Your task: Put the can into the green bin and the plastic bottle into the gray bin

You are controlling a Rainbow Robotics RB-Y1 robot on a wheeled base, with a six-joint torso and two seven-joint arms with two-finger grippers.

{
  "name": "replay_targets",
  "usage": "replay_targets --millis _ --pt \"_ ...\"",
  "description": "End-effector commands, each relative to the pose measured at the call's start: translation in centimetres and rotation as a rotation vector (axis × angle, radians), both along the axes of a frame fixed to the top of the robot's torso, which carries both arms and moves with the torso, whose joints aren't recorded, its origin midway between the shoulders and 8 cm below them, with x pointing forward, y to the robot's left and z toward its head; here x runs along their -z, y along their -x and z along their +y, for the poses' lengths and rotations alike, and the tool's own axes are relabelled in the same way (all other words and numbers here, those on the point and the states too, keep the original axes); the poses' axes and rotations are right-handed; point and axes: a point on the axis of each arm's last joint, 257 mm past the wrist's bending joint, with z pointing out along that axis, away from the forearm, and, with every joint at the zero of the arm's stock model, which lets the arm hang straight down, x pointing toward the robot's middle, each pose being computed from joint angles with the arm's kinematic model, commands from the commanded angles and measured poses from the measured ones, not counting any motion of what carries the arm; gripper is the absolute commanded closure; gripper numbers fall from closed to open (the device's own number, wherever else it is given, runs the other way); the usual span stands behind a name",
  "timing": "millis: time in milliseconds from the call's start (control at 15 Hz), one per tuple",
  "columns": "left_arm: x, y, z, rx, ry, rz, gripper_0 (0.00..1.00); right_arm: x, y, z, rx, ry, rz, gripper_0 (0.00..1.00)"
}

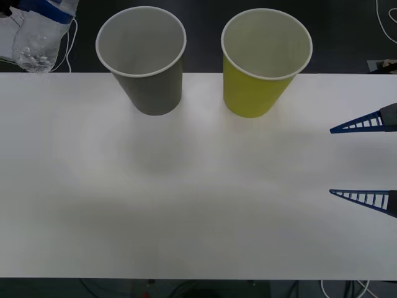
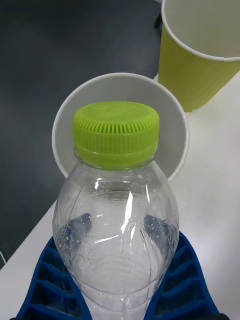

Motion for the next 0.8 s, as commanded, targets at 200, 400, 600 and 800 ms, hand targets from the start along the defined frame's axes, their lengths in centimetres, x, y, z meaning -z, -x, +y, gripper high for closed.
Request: replay_targets --millis 200,400,600,800 --pt "-0.5 -2.7 -2.3 0.003 0.013 0.030 1.00 0.0 0.0 0.0 0.000 0.000 0.000 0.00" --pt "-0.8 -4.1 -3.4 -0.002 0.008 0.044 1.00 0.0 0.0 0.0 0.000 0.000 0.000 0.00" --pt "-1.8 -5.4 -5.1 -0.005 -0.004 0.051 1.00 0.0 0.0 0.0 0.000 0.000 0.000 0.00" --pt "-2.3 -6.6 -7.0 -0.004 0.009 0.065 1.00 0.0 0.0 0.0 0.000 0.000 0.000 0.00"
